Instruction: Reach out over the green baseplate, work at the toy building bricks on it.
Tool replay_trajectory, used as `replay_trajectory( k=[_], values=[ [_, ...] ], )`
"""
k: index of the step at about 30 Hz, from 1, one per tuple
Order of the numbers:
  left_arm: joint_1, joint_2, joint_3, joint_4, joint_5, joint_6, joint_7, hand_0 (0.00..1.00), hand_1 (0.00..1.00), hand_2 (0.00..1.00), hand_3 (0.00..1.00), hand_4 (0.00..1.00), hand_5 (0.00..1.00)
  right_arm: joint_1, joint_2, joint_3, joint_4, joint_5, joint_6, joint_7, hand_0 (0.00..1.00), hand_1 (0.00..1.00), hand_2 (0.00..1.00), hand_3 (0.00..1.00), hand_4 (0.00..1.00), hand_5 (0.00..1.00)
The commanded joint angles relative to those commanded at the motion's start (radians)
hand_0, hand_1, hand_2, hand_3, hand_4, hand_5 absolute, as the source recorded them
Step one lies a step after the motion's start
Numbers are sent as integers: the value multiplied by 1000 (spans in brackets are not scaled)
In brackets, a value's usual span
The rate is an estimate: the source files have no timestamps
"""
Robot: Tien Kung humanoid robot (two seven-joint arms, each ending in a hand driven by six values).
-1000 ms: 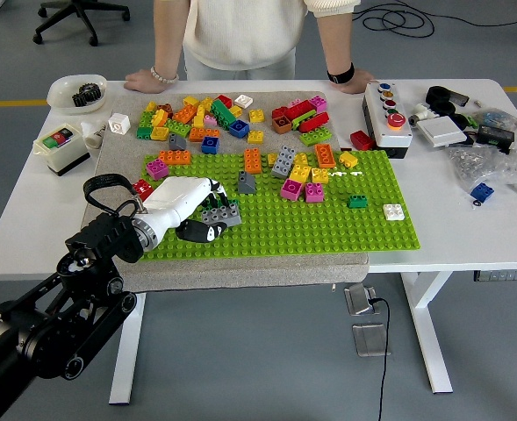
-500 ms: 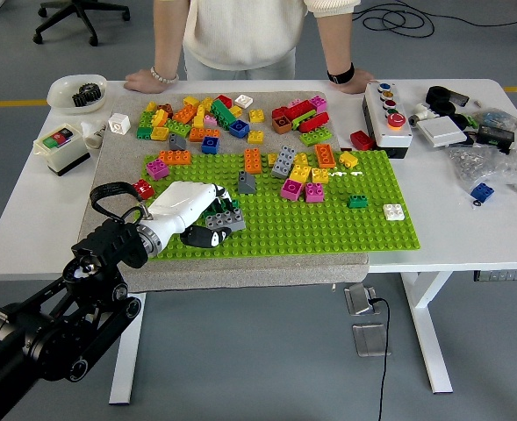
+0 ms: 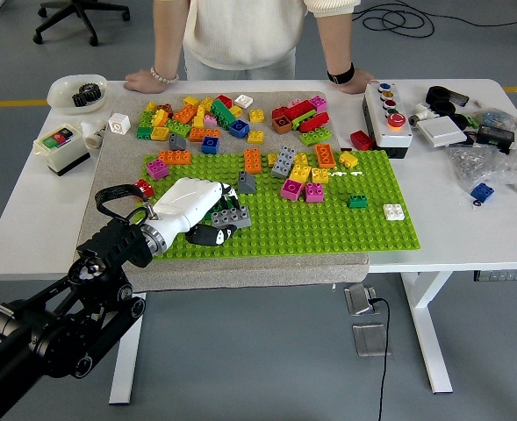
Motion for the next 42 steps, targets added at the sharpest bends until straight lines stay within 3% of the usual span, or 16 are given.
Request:
replay_trajectory(
  k=[14,42],
  values=[
    [-26,4,37,66,0,92,-52,594,562,550,563,634,176,0,4,-4,0,7,-1,-2,742,640,682,636,814,515],
    [-60,32,101,152,0,168,-131,600,565,551,564,642,160,-2,10,-12,0,20,-1,-3,742,639,682,631,807,512]
  ],
)
